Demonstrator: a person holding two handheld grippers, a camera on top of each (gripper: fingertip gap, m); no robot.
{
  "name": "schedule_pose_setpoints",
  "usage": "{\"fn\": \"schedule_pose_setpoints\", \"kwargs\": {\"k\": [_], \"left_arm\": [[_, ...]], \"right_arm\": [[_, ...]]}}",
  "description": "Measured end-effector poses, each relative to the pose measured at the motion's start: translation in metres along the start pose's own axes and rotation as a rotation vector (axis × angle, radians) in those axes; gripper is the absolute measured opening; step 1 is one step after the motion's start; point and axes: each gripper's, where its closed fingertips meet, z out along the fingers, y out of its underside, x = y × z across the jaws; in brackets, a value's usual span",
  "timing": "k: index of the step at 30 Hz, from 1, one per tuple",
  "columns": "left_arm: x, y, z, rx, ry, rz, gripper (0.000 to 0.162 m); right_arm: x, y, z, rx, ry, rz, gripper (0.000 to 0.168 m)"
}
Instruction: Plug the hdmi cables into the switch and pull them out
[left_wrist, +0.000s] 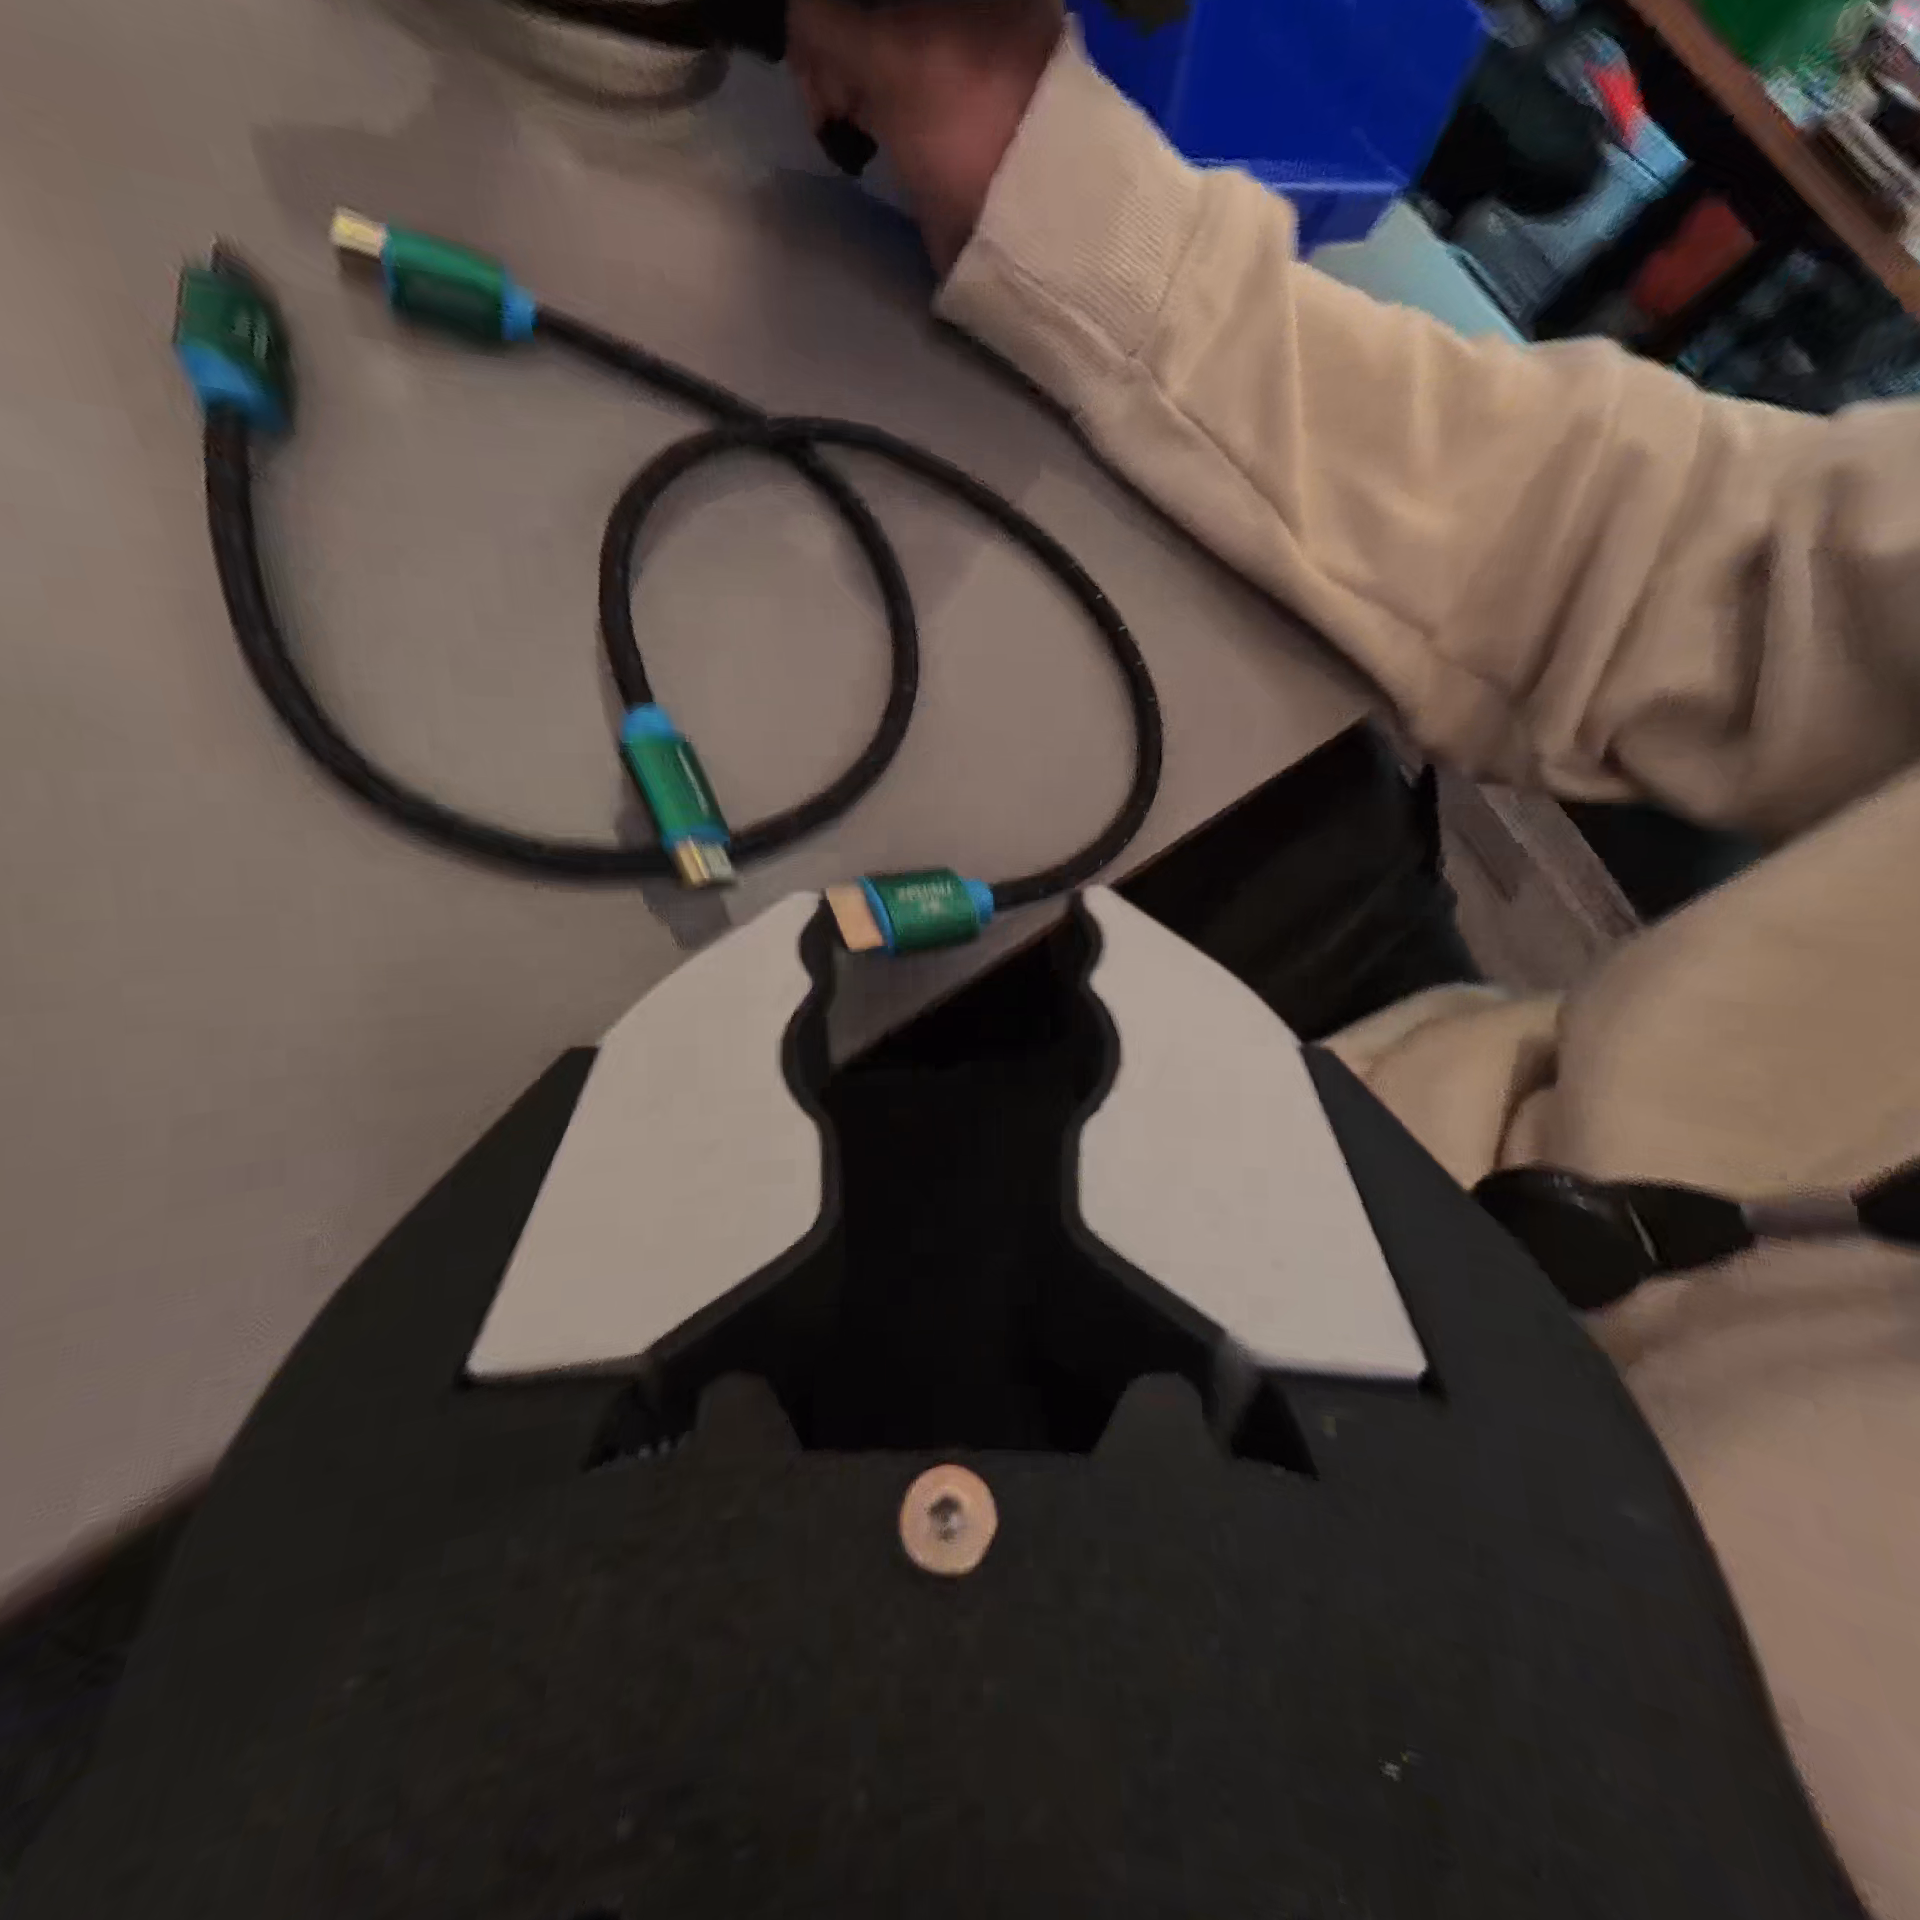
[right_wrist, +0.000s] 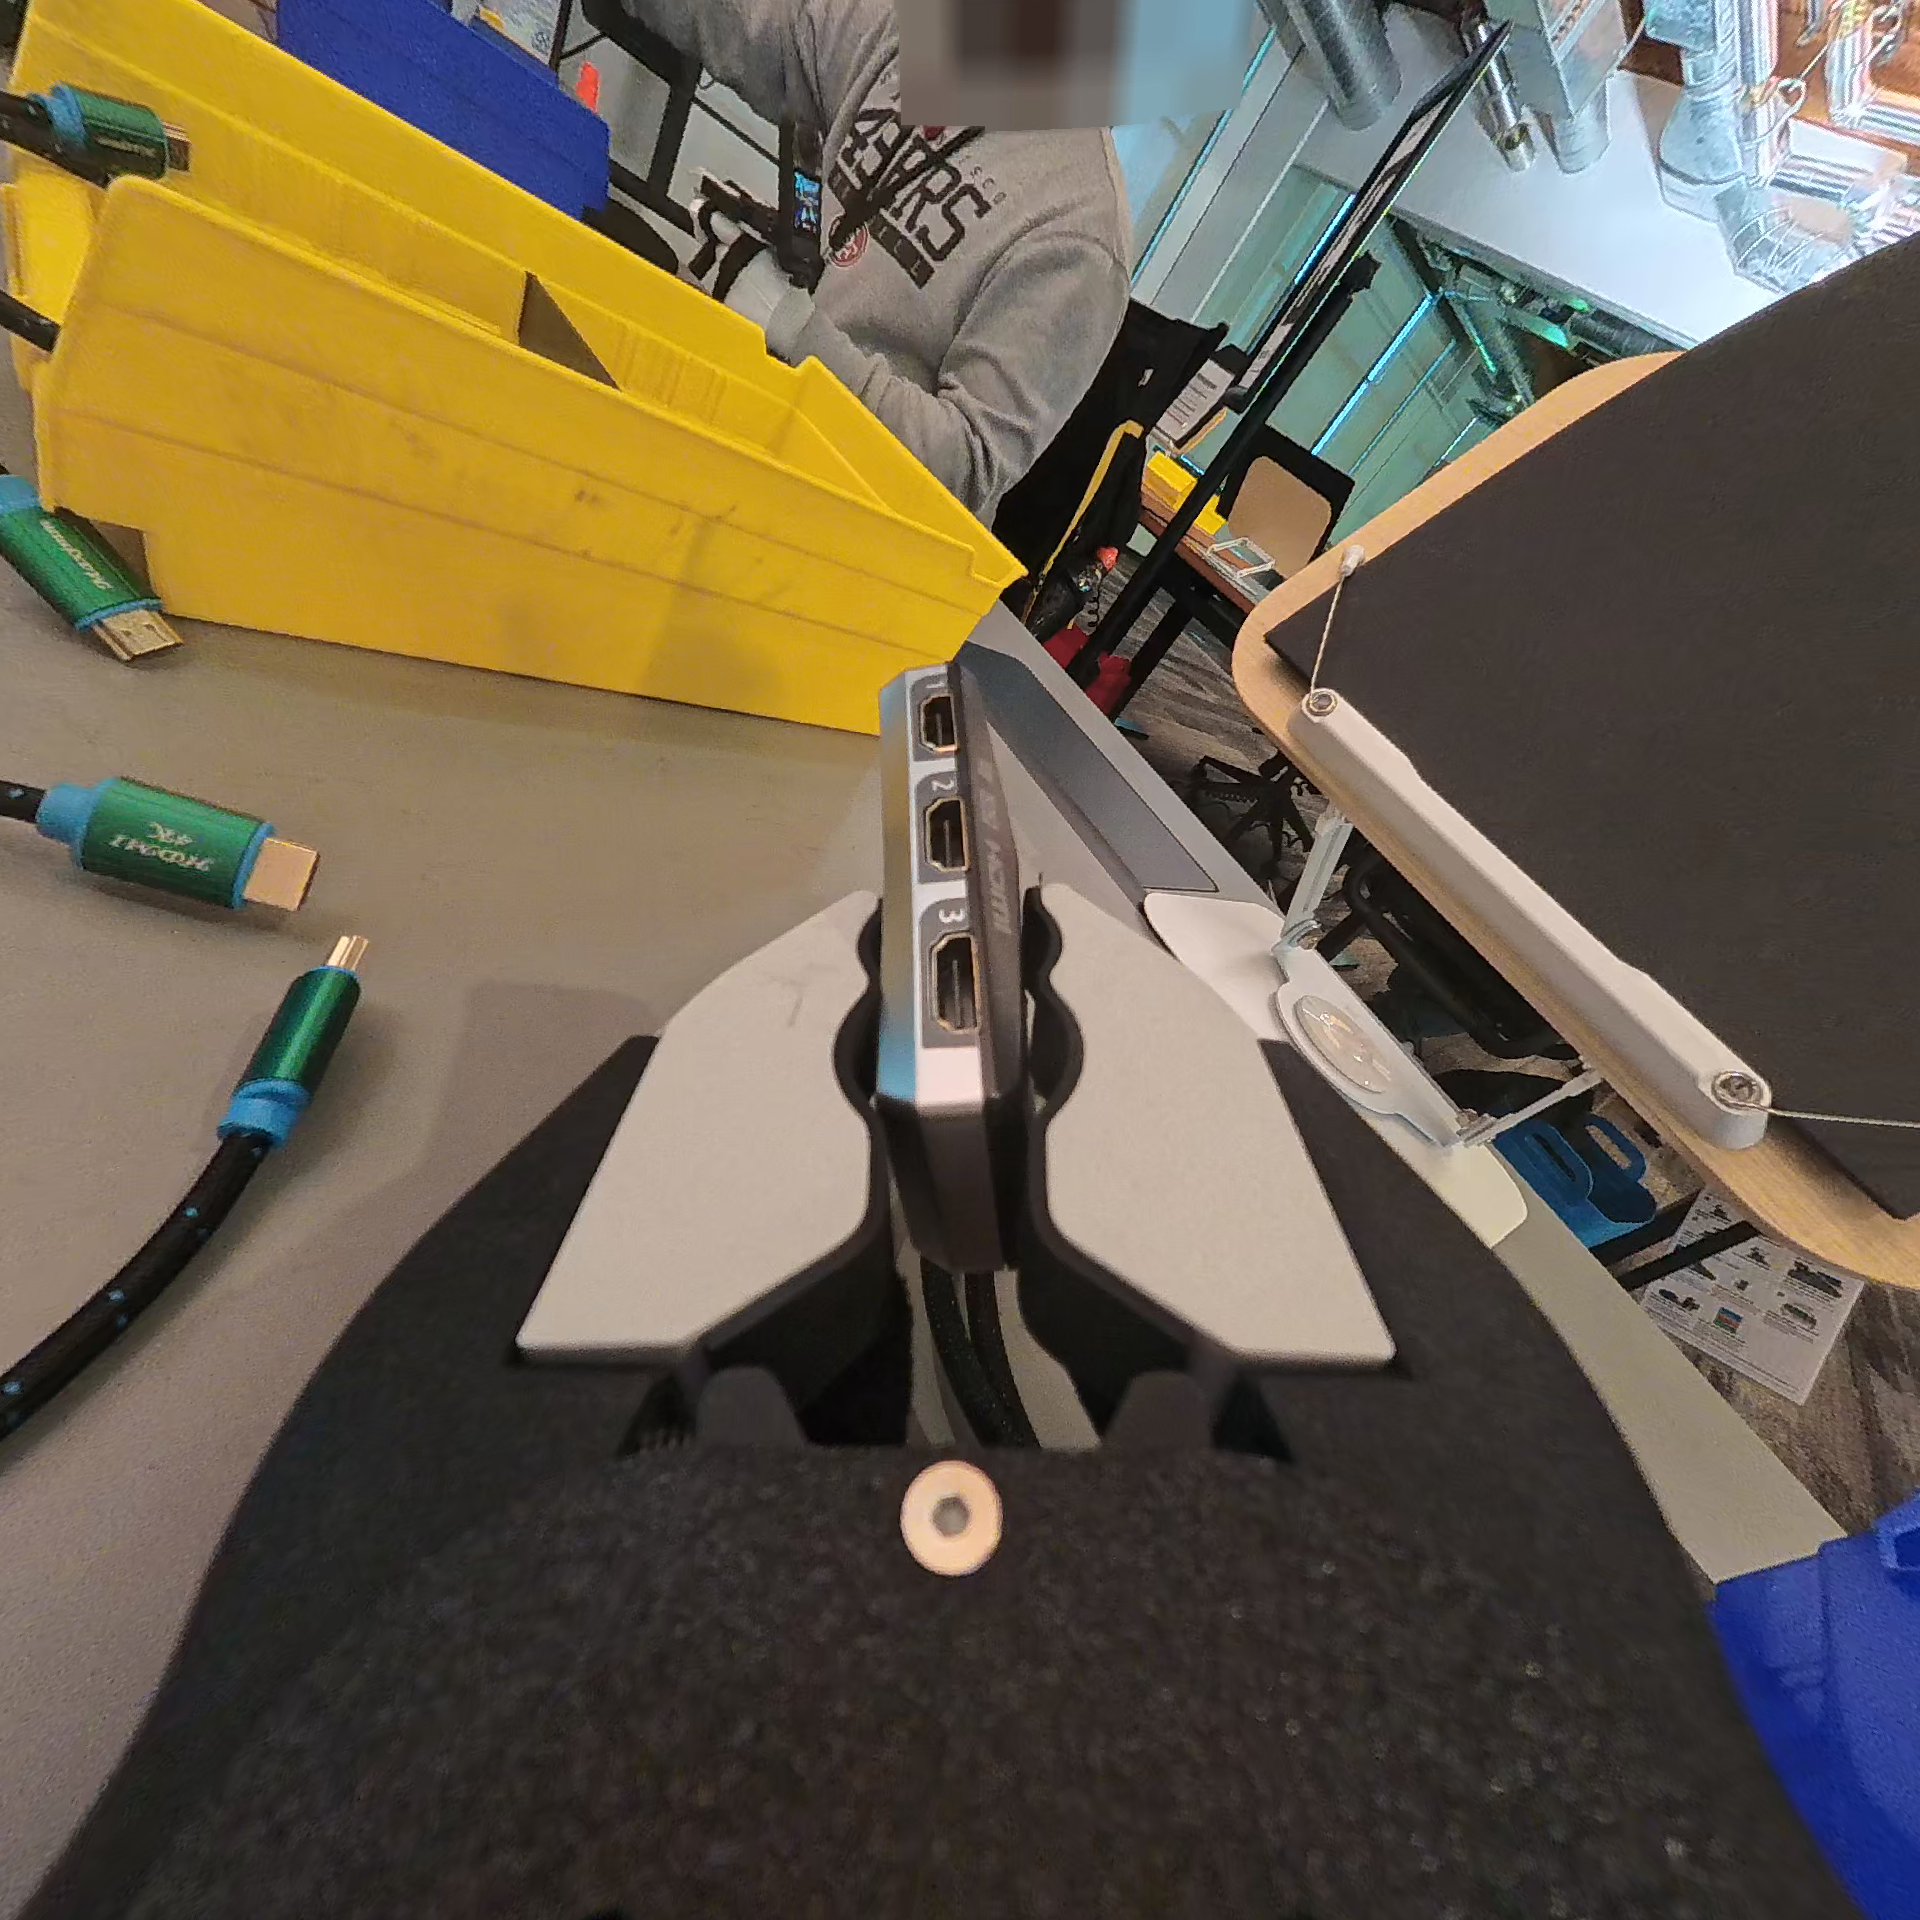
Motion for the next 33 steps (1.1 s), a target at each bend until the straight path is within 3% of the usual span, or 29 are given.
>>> {"fn": "schedule_pose_setpoints", "kwargs": {"k": [1,4,11,13,15,18,21,25,29,31,33], "left_arm": [[0.004,0.01,0.003,0.004,-0.05,-0.022,0.049],[0.011,0.02,0.01,0.054,-0.155,-0.016,0.059],[-0.008,0.014,0.036,0.048,-0.17,-0.17,0.062],[-0.011,0.014,0.044,0.037,-0.154,-0.199,0.055],[-0.012,0.012,0.05,0.008,-0.141,-0.185,0.038],[-0.004,0.007,0.053,-0.063,-0.029,-0.158,0.028],[0.002,-0.032,0.031,0.007,0.15,-0.073,0.019],[-0.029,-0.063,-0.004,-0.211,0.219,0.156,0.012],[-0.066,-0.064,-0.016,-0.535,0.347,0.373,0.012],[-0.089,-0.068,-0.009,-0.607,0.328,0.435,0.013],[-0.115,-0.075,0.005,-0.614,0.206,0.448,0.02]], "right_arm": [[0.0,0.0,0.0,0.0,0.0,0.0,0.023],[0.0,0.0,0.0,-0.001,-0.001,-0.003,0.023],[-0.001,0.001,-0.001,-0.007,0.001,-0.007,0.023],[-0.001,0.001,-0.001,-0.006,-0.002,-0.007,0.023],[-0.002,0.001,0.0,-0.007,-0.004,-0.01,0.023],[-0.002,0.001,-0.001,-0.009,-0.001,-0.014,0.024],[-0.002,0.0,-0.001,-0.006,-0.002,-0.008,0.023],[-0.002,0.0,0.0,-0.005,-0.006,-0.01,0.023],[-0.003,0.0,0.0,-0.009,-0.006,-0.018,0.024],[-0.003,0.001,-0.001,-0.009,-0.004,-0.014,0.023],[-0.002,0.001,-0.001,-0.008,-0.004,-0.008,0.023]]}}
